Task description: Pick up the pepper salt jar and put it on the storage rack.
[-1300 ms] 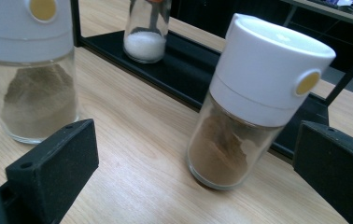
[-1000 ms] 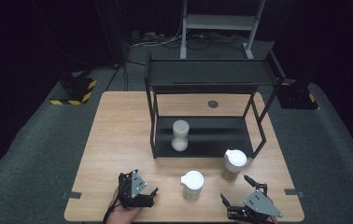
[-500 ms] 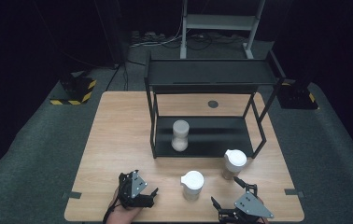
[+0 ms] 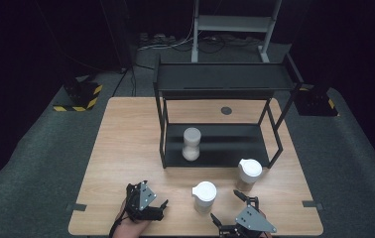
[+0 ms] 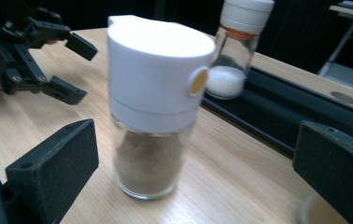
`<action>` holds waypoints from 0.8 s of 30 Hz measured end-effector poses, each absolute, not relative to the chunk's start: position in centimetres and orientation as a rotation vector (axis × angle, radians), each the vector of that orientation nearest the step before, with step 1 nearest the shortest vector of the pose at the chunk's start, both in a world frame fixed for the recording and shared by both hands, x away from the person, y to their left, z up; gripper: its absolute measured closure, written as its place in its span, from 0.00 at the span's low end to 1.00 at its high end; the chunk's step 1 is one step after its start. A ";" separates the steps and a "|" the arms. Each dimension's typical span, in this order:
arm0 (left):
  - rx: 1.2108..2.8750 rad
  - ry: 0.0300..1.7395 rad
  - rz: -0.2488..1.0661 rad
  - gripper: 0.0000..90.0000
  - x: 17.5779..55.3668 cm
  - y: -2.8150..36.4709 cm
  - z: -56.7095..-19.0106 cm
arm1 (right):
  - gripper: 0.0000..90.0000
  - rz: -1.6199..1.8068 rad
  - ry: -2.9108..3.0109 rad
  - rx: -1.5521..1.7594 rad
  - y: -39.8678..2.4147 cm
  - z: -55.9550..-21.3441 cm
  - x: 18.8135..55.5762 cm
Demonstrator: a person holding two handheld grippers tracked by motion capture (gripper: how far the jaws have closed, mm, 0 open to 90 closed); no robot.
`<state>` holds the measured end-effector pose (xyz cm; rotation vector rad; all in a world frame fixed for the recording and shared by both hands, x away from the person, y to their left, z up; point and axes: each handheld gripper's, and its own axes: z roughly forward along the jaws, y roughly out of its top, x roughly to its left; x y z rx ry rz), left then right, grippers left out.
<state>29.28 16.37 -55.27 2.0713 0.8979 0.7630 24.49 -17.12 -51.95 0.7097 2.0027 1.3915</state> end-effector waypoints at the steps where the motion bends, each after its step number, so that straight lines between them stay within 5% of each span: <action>1: 2.072 0.897 0.763 0.02 29.3 16.4 -55.3 | 0.00 1.394 2.005 0.713 -16.9 -52.0 24.5; 24: 2.071 0.891 0.755 0.02 29.3 16.5 -55.2 | 0.00 1.468 1.991 0.762 -14.1 -52.7 25.9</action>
